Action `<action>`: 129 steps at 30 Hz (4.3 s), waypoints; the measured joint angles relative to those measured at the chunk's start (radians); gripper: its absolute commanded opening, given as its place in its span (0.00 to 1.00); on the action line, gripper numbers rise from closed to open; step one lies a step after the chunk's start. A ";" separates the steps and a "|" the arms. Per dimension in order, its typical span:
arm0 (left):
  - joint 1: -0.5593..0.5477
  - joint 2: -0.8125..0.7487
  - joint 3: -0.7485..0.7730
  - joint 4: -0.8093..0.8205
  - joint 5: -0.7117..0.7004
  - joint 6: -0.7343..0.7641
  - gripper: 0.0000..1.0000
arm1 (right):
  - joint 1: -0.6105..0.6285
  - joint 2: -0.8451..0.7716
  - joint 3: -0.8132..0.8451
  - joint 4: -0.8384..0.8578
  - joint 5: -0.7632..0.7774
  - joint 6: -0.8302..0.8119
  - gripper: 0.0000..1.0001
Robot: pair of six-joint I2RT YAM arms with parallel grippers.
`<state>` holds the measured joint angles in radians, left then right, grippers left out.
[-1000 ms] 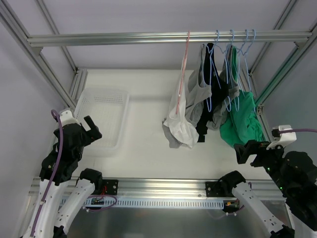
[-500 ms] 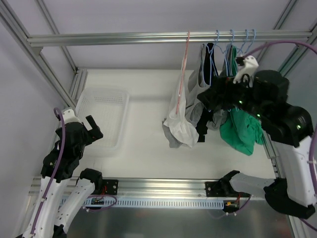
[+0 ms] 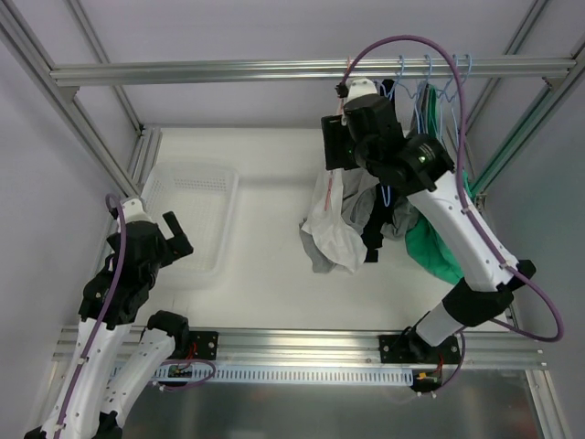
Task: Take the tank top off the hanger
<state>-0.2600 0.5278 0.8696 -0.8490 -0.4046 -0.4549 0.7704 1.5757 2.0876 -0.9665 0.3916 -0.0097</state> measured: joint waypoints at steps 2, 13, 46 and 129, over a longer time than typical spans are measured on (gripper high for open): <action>0.000 0.005 0.000 0.000 0.006 0.001 0.99 | 0.001 0.033 -0.001 0.006 0.025 -0.011 0.46; 0.000 0.010 0.000 0.007 0.032 0.006 0.99 | 0.004 0.040 -0.064 0.076 0.156 0.009 0.00; -0.316 0.295 0.298 0.340 0.727 0.154 0.99 | 0.039 -0.746 -0.767 0.211 -0.359 0.093 0.00; -0.743 0.305 -0.321 1.064 0.608 -0.085 0.00 | 0.041 -0.915 -1.217 1.057 -0.523 0.040 0.00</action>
<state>-1.0031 0.8326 0.5484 0.2150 0.2035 -0.5404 0.8112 0.6605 0.8703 0.0910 -0.1310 0.0303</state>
